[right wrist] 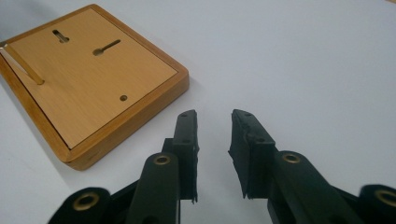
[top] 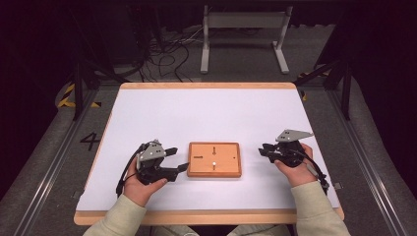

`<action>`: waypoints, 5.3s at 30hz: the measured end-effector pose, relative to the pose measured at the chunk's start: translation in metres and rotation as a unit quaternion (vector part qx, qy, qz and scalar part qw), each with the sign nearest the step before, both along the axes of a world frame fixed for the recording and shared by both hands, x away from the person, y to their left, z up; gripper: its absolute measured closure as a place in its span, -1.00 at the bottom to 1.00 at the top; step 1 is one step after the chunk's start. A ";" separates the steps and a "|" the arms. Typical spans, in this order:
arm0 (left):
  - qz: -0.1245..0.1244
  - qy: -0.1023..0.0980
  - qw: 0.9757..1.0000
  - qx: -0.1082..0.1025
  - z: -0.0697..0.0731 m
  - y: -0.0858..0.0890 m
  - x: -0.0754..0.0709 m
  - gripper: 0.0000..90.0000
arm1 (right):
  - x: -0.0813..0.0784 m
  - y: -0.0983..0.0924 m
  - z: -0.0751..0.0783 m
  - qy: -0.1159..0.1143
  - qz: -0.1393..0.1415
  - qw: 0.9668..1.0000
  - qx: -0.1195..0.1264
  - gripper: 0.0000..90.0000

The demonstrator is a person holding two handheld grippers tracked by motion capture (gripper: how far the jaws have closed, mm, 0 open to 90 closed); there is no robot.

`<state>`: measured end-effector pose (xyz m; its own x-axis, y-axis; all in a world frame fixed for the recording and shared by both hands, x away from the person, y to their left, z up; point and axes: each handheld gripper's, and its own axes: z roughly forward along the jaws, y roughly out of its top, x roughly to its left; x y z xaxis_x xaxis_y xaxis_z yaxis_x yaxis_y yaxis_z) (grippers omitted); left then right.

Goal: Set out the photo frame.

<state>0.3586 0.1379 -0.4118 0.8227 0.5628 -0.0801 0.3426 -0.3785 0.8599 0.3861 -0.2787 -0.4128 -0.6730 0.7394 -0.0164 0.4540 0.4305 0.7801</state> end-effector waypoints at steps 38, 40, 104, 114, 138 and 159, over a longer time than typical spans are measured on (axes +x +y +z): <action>-0.126 0.034 0.991 0.013 -0.034 -0.083 0.028 0.35 | -0.009 -0.015 -0.007 0.019 -0.015 0.998 0.050 0.38; -0.129 0.034 0.991 0.019 -0.036 -0.084 0.028 0.37 | -0.009 -0.015 -0.007 0.019 -0.014 0.998 0.051 0.38; -0.113 -0.212 0.960 0.146 -0.053 -0.095 -0.021 0.87 | 0.032 0.051 -0.003 0.101 0.044 0.991 0.075 -0.54; -0.110 -0.210 0.961 0.143 -0.053 -0.095 -0.020 0.87 | 0.045 0.070 -0.017 0.140 0.051 0.986 0.071 -0.60; -0.111 -0.143 0.978 0.106 -0.044 -0.086 -0.017 0.35 | 0.054 0.085 -0.035 0.190 0.075 0.976 0.076 -0.67; -0.016 -0.096 0.995 0.019 -0.020 0.013 -0.020 -0.05 | 0.033 0.074 -0.016 0.124 0.112 0.985 0.051 -0.36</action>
